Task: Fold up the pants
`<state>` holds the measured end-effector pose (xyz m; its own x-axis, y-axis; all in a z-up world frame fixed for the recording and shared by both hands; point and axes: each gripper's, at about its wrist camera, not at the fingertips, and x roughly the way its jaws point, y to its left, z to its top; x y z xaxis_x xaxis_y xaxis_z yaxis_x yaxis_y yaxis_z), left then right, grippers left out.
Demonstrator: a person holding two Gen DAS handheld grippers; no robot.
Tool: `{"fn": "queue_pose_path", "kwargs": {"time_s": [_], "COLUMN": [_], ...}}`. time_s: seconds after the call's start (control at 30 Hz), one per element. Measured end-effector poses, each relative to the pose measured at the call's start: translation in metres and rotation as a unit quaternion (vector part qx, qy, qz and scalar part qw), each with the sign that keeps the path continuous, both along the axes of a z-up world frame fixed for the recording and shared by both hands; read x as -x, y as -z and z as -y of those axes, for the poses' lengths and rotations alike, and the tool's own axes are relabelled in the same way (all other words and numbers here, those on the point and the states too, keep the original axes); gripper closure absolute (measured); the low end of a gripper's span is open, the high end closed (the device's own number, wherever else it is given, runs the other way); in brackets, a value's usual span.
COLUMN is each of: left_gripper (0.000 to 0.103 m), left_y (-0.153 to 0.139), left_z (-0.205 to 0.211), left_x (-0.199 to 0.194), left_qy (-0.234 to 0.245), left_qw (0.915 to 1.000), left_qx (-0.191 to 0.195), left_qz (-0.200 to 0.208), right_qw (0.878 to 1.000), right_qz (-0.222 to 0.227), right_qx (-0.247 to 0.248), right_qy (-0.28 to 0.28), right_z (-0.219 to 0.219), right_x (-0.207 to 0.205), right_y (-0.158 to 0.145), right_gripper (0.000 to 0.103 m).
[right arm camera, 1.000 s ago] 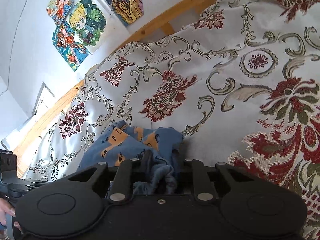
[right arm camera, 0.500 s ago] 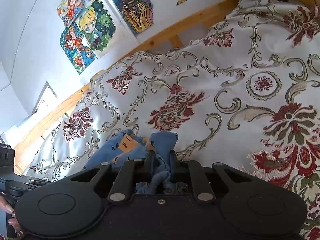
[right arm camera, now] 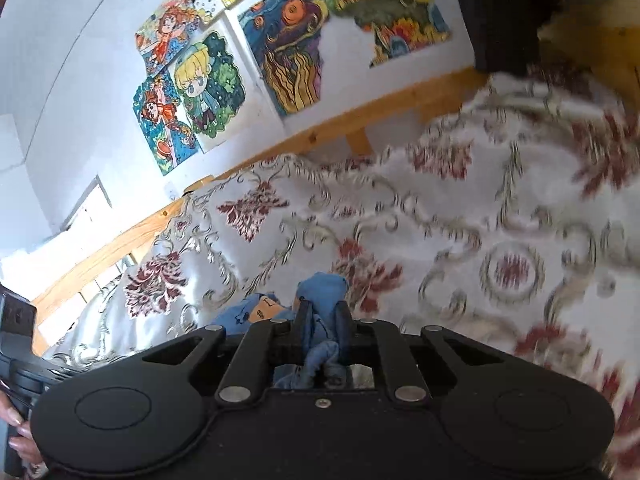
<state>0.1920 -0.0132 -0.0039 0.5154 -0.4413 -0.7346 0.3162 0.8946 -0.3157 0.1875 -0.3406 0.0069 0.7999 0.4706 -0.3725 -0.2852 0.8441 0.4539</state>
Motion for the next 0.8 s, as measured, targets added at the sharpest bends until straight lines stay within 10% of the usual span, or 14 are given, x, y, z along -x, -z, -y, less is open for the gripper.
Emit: {"fn": "queue_pose_path", "kwargs": {"time_s": [0.33,0.8], "left_gripper": [0.086,0.074], "left_y": [-0.012,0.064], "left_z": [-0.002,-0.020], "left_x": [-0.054,-0.077], "left_qy": [-0.038,-0.018], "left_qw": [0.9975,0.9983], "left_qx": [0.051,0.055], "left_qz": [0.029,0.002], "right_qw": [0.997,0.993], "right_qz": [0.008,-0.068], "right_qx": [0.057,0.081], "right_qy": [-0.046,-0.046], "right_z": [0.002,0.001], "right_x": [-0.094,-0.118], "right_y": [-0.032,0.052], "right_gripper": [0.091,0.091]}}
